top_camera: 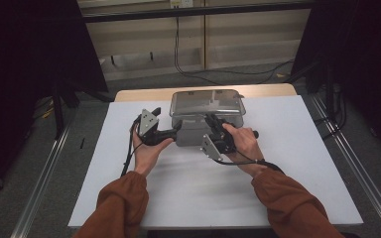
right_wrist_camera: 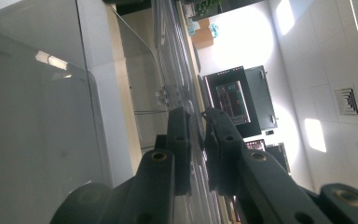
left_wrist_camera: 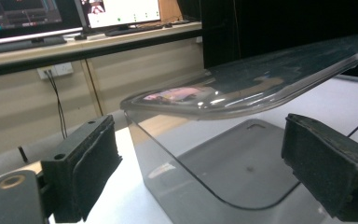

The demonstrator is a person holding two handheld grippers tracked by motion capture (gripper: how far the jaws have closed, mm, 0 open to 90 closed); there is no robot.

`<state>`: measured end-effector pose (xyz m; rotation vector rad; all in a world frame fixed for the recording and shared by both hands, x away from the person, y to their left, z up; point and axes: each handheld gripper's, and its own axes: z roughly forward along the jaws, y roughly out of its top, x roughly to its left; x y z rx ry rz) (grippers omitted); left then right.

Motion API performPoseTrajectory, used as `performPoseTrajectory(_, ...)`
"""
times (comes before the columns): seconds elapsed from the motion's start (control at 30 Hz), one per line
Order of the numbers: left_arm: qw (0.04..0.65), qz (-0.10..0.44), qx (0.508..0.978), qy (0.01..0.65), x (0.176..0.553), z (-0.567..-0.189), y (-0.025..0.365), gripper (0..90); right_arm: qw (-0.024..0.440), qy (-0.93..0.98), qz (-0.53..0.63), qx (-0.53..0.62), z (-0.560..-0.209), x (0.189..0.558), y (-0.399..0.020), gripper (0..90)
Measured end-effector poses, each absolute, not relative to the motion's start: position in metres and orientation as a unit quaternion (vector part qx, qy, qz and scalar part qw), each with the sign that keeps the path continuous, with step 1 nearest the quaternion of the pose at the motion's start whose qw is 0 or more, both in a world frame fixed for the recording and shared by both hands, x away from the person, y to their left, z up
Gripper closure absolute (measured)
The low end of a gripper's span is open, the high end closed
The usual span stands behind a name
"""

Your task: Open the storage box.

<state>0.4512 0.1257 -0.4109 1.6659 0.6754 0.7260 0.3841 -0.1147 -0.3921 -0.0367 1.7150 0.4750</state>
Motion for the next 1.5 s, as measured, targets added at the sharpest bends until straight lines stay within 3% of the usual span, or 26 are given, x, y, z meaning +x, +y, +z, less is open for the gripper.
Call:
performPoseTrajectory(0.23,0.567,0.312,0.703,0.296,0.455,-0.415,0.124,13.1,0.624,0.752,0.213,-0.01,-0.395,0.383,-0.115,79.4)
performPoseTrajectory(0.37,0.569,0.317,0.702,0.288,0.454,-0.414,0.123,19.6,0.621,0.754,0.212,-0.007,-0.398,0.382,-0.115,79.0)
performPoseTrajectory(0.4,0.562,0.323,0.709,0.276,0.453,-0.414,0.123,25.0,0.62,0.755,0.213,-0.006,-0.399,0.381,-0.114,78.8)
performPoseTrajectory(0.9,0.562,0.329,0.714,0.256,0.455,-0.418,0.115,42.0,0.599,0.761,0.248,0.021,-0.4,0.383,-0.119,74.6)
performPoseTrajectory(1.23,0.558,0.337,0.713,0.261,0.455,-0.419,0.112,42.6,0.563,0.768,0.296,0.083,-0.403,0.386,-0.139,60.4)
performPoseTrajectory(1.43,0.56,0.336,0.711,0.261,0.455,-0.418,0.113,43.9,0.536,0.768,0.324,0.133,-0.405,0.389,-0.152,42.9)
performPoseTrajectory(1.5,0.562,0.336,0.707,0.266,0.456,-0.418,0.112,43.6,0.521,0.766,0.342,0.158,-0.406,0.39,-0.156,32.7)
